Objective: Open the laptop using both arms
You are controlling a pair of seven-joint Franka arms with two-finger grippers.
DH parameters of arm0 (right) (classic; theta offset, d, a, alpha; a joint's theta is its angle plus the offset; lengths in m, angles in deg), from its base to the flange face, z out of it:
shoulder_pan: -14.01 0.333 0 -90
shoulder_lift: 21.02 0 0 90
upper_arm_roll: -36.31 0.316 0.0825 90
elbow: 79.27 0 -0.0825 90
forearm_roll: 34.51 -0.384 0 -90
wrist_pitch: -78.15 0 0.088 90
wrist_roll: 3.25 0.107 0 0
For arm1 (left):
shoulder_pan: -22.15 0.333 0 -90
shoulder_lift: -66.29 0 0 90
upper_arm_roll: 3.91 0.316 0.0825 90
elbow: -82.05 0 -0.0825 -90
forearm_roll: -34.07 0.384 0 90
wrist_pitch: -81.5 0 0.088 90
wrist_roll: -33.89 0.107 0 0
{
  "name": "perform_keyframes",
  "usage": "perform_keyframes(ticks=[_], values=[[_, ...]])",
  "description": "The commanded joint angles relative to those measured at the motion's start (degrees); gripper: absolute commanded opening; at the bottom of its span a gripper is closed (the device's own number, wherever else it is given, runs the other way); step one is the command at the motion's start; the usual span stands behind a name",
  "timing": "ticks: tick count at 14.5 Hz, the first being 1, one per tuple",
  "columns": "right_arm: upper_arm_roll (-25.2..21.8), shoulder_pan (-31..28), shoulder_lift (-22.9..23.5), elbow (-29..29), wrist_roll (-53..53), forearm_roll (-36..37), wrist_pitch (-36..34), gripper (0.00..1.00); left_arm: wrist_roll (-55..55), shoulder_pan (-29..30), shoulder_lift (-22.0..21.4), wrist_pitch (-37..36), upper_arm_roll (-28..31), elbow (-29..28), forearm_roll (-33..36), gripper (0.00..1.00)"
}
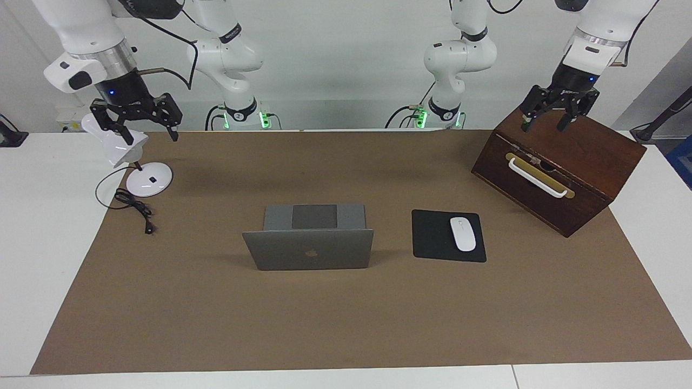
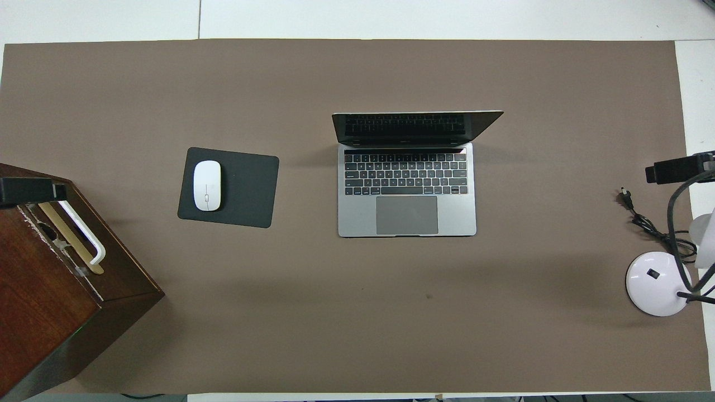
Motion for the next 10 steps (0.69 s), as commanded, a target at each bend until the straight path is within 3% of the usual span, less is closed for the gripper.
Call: perform_keyframes(ticks=[1, 10], values=[[0.4, -0.7, -0.4, -0.4, 0.0, 1.2, -0.9, 1.00, 0.0, 1.6, 6.9, -7.9, -0.6, 10.4, 2.6, 1.00], [0.5, -0.5, -0.5, -0.4, -0.1, 1.2, -1.0, 1.00, 0.1, 1.4, 7.1, -14.0, -0.7, 9.1, 3.9, 1.00]])
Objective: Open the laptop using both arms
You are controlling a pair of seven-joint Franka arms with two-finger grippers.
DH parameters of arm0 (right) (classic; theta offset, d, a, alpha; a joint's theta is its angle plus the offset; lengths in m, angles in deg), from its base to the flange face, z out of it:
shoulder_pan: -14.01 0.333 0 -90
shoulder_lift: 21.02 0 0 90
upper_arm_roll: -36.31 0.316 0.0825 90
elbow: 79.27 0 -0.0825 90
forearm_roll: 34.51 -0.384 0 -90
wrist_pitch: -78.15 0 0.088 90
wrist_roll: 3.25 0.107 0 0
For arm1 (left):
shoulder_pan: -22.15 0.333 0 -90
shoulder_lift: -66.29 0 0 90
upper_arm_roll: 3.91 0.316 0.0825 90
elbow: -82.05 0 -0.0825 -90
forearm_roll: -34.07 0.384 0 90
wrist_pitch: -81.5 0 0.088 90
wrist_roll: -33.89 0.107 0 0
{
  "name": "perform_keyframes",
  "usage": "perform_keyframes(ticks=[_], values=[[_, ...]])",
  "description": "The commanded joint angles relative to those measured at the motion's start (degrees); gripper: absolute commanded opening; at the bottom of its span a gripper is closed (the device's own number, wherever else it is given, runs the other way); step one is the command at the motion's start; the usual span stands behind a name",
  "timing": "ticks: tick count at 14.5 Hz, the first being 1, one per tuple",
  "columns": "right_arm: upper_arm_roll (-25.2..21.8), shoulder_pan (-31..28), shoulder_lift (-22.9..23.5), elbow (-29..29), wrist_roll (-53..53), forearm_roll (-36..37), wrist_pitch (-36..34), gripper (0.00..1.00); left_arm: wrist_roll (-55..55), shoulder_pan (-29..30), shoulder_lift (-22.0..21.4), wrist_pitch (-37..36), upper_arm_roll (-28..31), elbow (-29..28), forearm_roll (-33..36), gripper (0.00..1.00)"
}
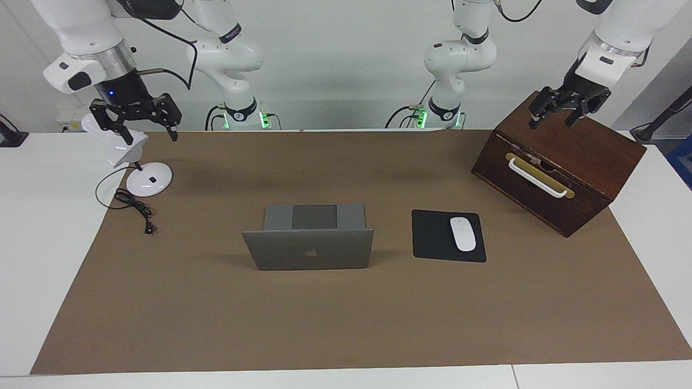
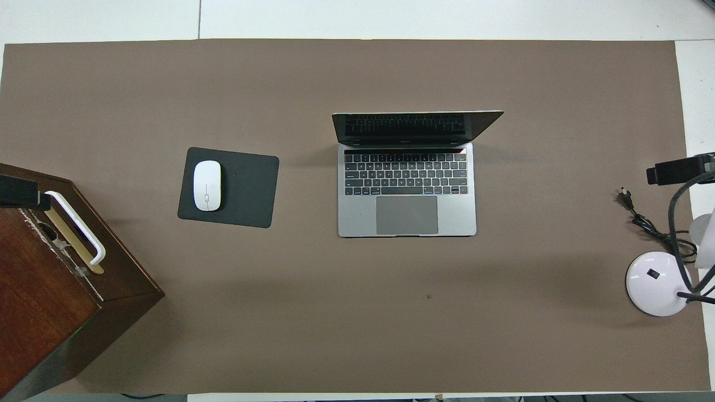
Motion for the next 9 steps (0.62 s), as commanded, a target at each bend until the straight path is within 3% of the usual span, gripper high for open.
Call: perform_keyframes(ticks=[1, 9], values=[[0.5, -0.4, -0.4, -0.2, -0.2, 1.1, -0.5, 1.00, 0.1, 0.7, 0.3, -1.8, -0.6, -0.6, 1.2, 1.00], [0.5, -0.6, -0.3, -0.3, -0.2, 1.1, 0.0, 1.00, 3.1, -0.3, 0.2, 2.1, -0.7, -1.8, 1.8, 1.00]])
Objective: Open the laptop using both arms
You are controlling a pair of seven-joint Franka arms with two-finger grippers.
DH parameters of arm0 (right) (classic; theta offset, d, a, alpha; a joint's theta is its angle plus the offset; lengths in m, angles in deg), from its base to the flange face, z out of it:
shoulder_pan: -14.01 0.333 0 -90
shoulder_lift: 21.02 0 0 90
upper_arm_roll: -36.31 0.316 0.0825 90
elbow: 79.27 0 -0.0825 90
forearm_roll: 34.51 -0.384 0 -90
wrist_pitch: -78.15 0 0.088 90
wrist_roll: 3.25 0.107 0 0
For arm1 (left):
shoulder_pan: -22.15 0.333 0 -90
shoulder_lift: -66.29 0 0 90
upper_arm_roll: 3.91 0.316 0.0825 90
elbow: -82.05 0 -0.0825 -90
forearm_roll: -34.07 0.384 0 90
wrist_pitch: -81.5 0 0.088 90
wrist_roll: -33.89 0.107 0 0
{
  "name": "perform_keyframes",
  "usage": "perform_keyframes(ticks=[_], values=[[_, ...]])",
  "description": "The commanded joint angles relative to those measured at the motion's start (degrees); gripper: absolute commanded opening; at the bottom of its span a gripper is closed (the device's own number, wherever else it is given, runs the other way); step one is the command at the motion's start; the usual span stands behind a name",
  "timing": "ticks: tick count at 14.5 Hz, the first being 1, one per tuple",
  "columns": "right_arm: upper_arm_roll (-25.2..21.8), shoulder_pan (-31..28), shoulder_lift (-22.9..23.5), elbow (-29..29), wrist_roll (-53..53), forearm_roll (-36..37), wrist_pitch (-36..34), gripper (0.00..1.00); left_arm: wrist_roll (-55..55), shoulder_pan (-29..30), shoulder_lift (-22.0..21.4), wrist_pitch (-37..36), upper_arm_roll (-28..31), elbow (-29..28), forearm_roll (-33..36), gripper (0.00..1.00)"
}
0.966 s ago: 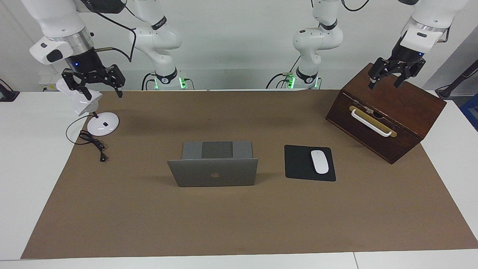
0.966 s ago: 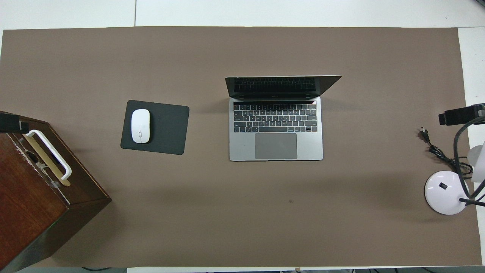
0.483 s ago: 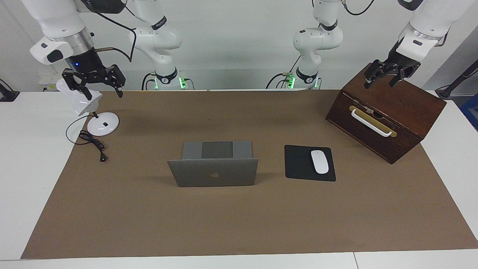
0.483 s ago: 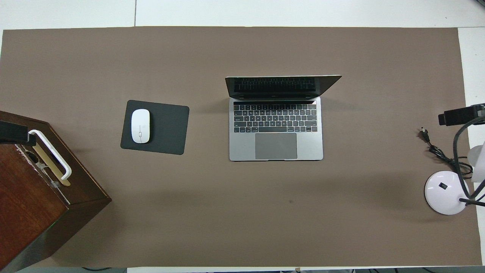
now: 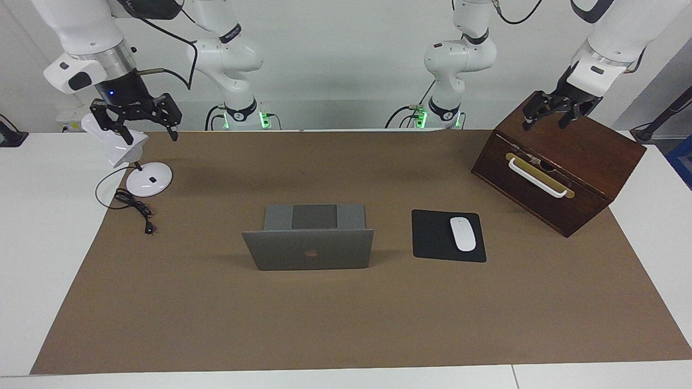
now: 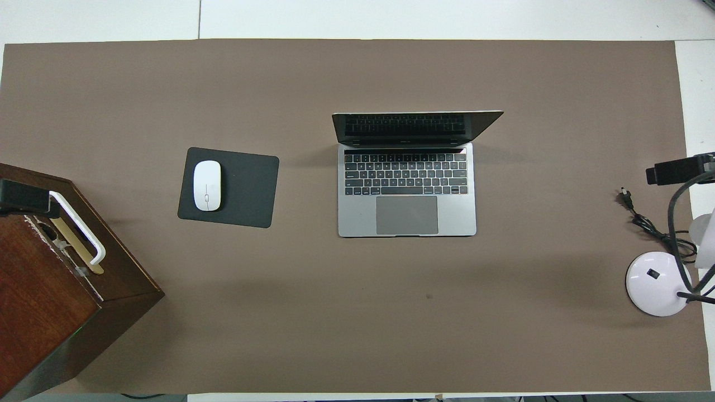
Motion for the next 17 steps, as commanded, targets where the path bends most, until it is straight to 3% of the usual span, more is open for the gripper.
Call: perform_keyframes(ticks=[1, 17], values=[[0.4, -0.6, -0.3, -0.2, -0.2, 1.1, 0.0, 1.00, 3.3, -0.3, -0.4, 1.7, -0.2, -1.3, 1.5, 1.00], [0.4, -0.6, -0.3, -0.2, -0.1, 1.1, 0.1, 1.00, 1.5, -0.2, -0.8, 2.6, -0.1, -2.2, 1.5, 1.00]])
